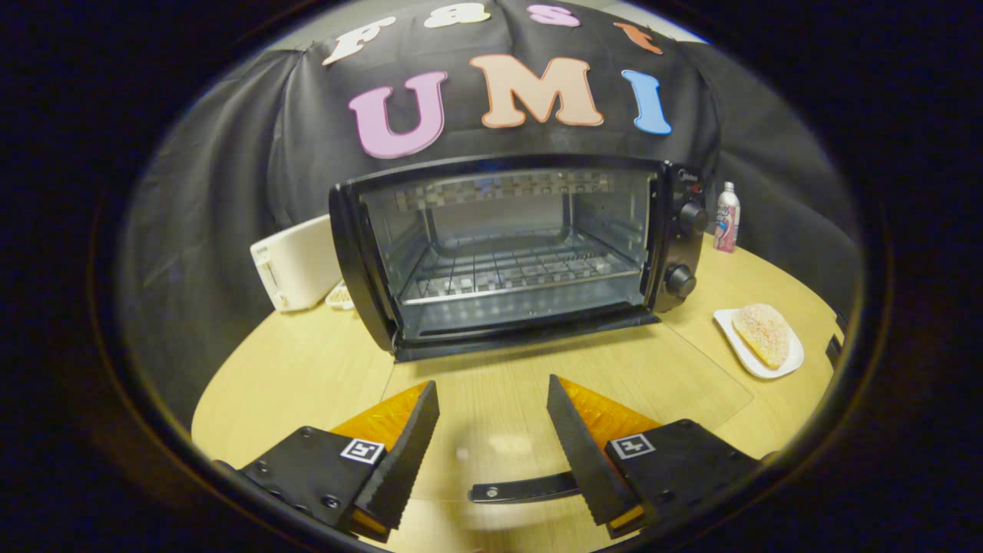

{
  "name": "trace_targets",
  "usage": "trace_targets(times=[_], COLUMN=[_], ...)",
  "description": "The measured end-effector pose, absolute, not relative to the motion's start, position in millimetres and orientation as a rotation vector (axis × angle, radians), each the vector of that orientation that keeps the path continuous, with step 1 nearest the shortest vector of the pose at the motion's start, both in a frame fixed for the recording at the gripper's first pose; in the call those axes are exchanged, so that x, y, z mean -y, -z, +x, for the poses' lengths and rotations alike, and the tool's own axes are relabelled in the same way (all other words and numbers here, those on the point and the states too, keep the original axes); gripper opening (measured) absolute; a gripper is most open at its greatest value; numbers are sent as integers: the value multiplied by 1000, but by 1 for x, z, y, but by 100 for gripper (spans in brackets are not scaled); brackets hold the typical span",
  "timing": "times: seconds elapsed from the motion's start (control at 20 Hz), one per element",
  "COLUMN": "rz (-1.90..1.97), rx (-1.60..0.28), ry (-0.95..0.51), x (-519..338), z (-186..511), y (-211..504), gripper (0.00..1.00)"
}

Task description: Open the toaster oven, put the food inside, and close the toaster oven door.

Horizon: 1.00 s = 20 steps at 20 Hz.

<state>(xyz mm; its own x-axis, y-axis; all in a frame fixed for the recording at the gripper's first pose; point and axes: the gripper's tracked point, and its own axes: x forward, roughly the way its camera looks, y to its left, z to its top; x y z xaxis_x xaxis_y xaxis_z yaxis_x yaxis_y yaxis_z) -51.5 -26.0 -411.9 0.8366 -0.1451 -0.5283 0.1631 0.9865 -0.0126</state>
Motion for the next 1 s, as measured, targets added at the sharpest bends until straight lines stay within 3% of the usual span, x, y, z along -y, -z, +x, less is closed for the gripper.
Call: trace_targets(times=[0.5,1.0], rz=[18,-19], rx=[-549,-495], ry=[156,389], x=[33,148], z=[-53,-64], y=[408,357], gripper=[92,94])
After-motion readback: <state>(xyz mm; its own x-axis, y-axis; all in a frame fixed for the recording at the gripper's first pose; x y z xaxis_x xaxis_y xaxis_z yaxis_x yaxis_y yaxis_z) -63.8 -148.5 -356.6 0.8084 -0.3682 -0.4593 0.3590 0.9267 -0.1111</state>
